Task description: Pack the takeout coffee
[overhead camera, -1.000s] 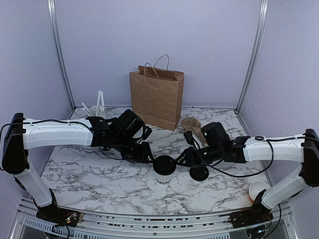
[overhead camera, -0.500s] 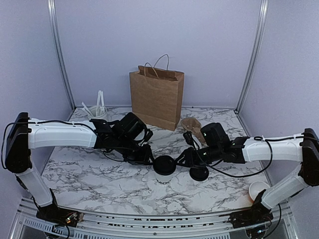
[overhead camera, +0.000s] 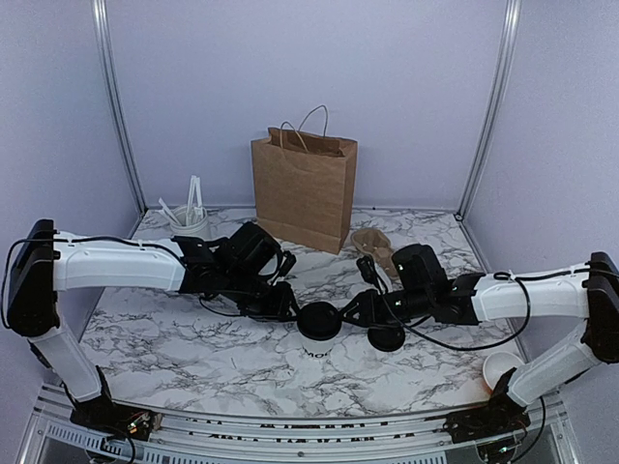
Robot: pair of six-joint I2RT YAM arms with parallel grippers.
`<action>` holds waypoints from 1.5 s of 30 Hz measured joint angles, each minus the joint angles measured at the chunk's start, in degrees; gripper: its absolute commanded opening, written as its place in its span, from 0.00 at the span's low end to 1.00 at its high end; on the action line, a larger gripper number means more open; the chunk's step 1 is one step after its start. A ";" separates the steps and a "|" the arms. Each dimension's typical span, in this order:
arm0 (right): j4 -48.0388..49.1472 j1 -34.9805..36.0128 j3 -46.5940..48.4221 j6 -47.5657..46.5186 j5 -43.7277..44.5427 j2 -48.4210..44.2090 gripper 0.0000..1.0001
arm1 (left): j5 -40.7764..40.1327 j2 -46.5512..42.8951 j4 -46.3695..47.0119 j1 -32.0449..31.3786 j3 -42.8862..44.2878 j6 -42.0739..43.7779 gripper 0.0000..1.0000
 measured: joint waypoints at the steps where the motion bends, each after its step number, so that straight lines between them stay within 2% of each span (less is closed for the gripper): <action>1: 0.68 0.28 -0.48 0.15 0.48 -0.17 0.29 | 0.04 -0.02 0.26 0.00 -0.22 0.07 0.23; 17: 16.46 2.93 -9.42 4.15 4.52 -0.74 0.27 | -0.24 -0.04 3.69 -0.13 -2.91 -0.13 0.21; 24: 19.47 3.06 -10.47 4.90 4.39 -0.20 0.26 | -0.68 -0.02 4.26 -0.13 -3.58 -0.31 0.21; 32: 16.44 3.13 -8.96 4.83 4.61 -0.44 0.26 | -1.20 -0.07 4.31 -0.15 -3.58 -0.26 0.21; 38: 9.22 3.17 -5.07 3.72 5.14 -0.98 0.26 | -2.54 0.11 2.99 -0.52 -1.70 0.61 0.21; 45: 0.33 3.26 0.61 1.46 6.25 -0.15 0.26 | -5.60 2.40 -3.21 -0.66 4.31 2.75 0.21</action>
